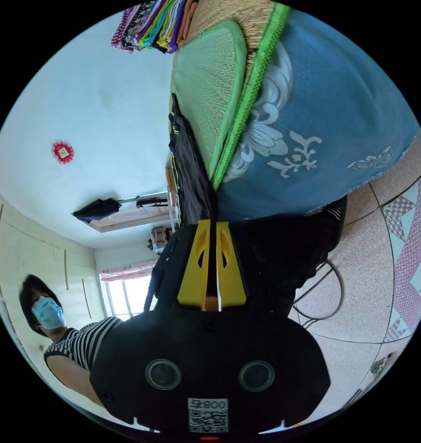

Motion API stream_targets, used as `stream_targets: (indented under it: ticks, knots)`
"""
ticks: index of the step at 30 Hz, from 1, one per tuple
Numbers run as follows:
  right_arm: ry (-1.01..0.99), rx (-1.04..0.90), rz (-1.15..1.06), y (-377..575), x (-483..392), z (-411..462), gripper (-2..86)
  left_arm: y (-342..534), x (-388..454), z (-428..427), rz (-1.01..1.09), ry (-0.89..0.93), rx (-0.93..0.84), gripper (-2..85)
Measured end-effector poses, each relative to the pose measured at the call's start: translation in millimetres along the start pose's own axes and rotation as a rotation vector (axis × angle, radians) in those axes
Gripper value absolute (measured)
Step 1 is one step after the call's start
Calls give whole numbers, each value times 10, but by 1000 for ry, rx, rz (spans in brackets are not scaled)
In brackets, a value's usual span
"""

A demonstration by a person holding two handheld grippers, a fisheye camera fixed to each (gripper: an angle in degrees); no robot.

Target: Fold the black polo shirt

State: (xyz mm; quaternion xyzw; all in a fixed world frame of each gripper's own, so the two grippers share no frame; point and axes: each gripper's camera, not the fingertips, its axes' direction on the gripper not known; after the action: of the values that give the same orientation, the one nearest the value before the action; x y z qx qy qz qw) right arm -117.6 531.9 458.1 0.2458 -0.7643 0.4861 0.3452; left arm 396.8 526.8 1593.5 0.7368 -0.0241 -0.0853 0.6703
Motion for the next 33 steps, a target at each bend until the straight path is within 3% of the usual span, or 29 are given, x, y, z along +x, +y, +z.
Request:
stream_targets:
  ticks: [19,33]
  knots:
    - [-83,-21,-385,262,-1524,-768,6,483,691,-600,138,208,119,2]
    - [-88,-23,-540,535,-2156,-1139,6,889,1125,-1098,229,324,157,2]
